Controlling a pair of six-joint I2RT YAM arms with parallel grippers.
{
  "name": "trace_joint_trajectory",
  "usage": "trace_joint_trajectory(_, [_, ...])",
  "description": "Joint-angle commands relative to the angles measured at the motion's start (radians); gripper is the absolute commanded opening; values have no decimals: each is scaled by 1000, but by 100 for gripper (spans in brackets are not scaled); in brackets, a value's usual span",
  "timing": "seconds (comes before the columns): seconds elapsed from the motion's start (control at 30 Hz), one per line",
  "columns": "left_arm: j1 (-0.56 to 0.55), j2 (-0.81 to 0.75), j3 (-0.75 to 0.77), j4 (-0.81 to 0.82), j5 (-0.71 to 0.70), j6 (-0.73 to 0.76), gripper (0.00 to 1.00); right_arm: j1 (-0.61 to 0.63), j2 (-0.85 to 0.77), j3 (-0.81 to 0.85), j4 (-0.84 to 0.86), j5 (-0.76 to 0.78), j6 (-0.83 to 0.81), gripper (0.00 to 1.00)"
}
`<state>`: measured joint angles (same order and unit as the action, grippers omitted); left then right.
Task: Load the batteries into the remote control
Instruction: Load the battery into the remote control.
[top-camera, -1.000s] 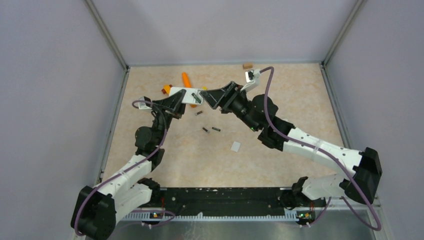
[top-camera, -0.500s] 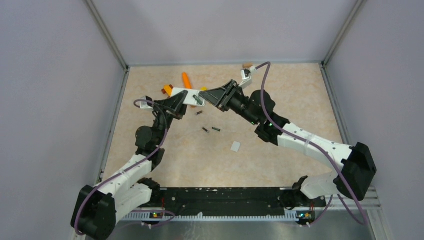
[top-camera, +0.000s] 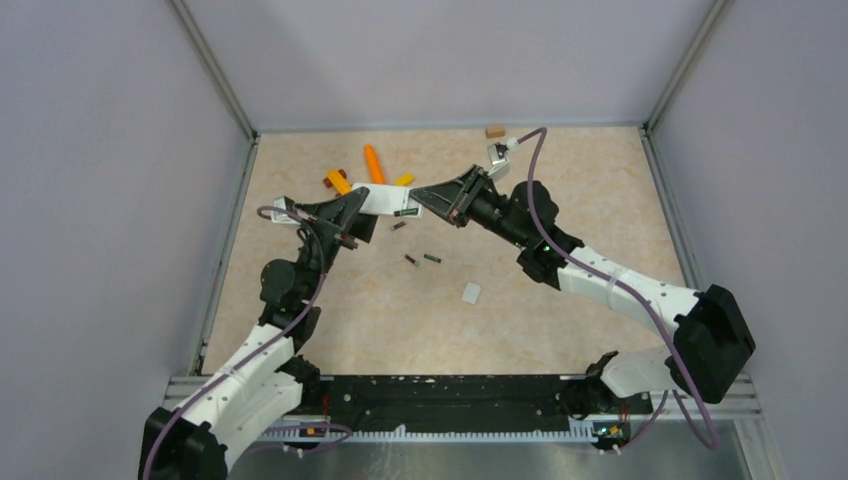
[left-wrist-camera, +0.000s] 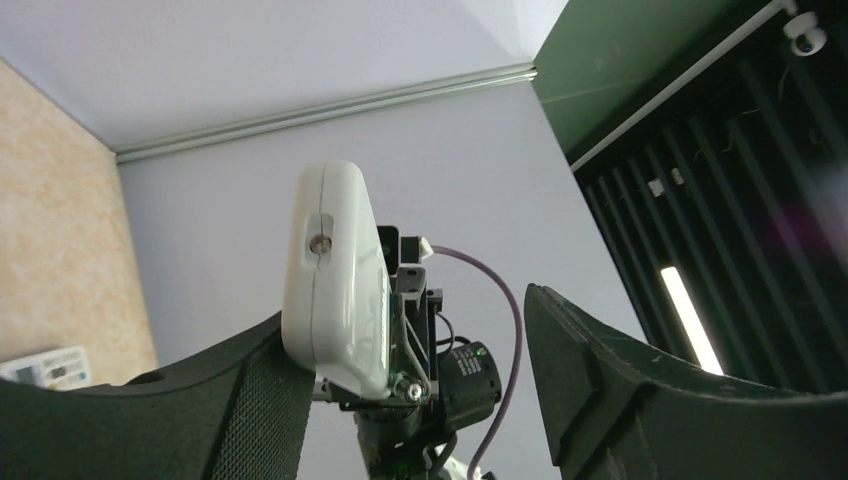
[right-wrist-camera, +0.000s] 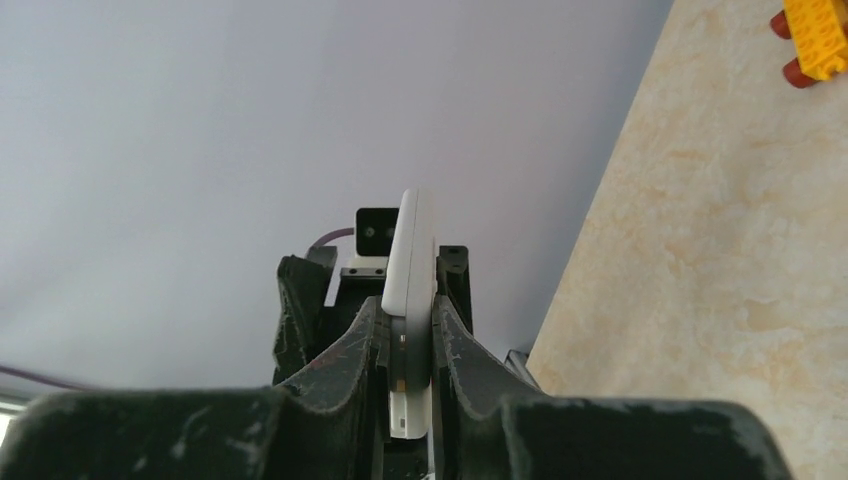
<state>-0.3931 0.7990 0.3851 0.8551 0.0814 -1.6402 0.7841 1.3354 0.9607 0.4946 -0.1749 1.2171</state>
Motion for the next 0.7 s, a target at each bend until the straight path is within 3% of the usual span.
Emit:
trace_joint_trajectory(0.0, [21,-69,47,-174,49,107,77,-39,-42,-10,60,-43,34,0])
trace_joint_trajectory(0.2, [62,-35,76,-216,180,131,71,-66,-51,-36,89,-102,29,0])
trace_joint_trajectory(0.4, [74,46,104,-136,305,127,56,-76,-40,-45,120,-154,48,0])
trace_joint_trajectory(0.67, [83,66,112,-84,353,120,34,-82,-21,-55,148,-188,84,0])
